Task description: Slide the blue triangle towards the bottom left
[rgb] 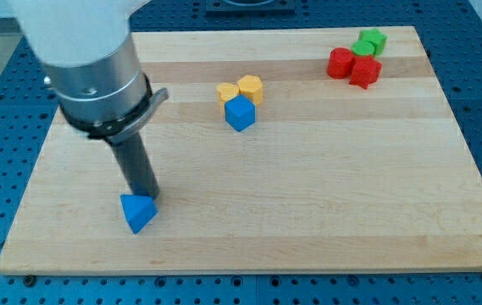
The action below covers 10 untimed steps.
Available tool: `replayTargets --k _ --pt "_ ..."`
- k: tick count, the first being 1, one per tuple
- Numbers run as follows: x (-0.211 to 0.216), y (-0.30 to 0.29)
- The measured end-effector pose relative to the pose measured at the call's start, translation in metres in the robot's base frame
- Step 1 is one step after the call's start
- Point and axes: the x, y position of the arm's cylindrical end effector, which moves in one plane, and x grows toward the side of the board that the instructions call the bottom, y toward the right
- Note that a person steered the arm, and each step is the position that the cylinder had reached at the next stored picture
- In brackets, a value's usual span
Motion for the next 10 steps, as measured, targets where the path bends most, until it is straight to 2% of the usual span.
replayTargets --k 1,2,3,4,6,10 --pt "0.010 -0.014" --pt "-0.012 0.002" --pt "-0.007 0.057" --pt "0.036 0.073" --pt "0.045 0.066" --pt "0.045 0.002"
